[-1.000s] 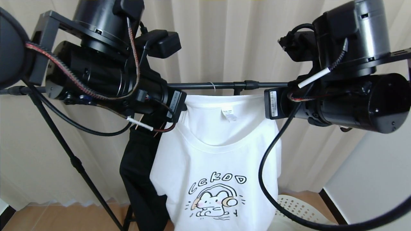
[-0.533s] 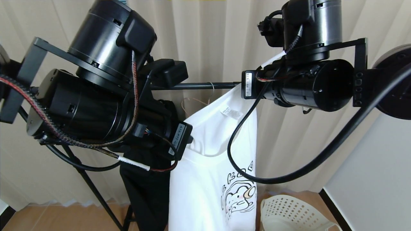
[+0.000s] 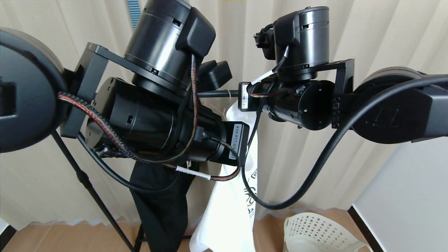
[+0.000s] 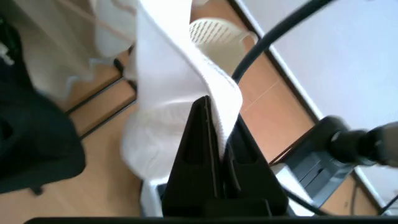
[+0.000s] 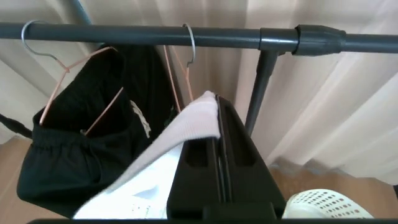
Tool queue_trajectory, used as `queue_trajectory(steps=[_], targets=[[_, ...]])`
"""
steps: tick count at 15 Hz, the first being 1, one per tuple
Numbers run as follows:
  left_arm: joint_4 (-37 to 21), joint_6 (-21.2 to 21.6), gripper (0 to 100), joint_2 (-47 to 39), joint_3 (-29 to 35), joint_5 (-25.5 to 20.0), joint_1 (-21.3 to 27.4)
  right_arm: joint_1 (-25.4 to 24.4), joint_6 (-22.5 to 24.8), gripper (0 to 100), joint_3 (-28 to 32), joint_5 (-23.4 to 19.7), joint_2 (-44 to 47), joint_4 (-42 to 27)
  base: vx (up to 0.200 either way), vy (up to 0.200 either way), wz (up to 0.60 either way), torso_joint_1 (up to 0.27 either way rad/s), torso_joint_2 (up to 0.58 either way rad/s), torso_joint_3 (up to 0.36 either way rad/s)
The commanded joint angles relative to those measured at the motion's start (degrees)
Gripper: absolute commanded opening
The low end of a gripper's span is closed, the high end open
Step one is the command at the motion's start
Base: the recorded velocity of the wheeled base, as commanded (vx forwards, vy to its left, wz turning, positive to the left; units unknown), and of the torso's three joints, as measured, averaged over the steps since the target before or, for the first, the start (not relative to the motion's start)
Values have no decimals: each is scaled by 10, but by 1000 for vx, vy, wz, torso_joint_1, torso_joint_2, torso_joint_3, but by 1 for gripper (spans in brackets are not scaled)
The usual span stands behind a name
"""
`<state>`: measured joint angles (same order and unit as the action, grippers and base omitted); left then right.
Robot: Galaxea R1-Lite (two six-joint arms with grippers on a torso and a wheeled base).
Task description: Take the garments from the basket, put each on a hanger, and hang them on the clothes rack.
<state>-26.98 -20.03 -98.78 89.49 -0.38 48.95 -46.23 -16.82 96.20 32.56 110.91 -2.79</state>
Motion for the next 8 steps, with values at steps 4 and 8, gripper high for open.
queue_trajectory(steps=[4, 8], targets=[[8, -10, 0, -12, -2, -14, -1, -6, -9, 0, 12, -4, 4, -1, 0, 0, 0, 0, 0, 0], [-5, -4, 0, 14, -40, -8, -14, 23, -8, 0, -40, -1, -56, -8, 0, 0, 0, 0, 0, 0]])
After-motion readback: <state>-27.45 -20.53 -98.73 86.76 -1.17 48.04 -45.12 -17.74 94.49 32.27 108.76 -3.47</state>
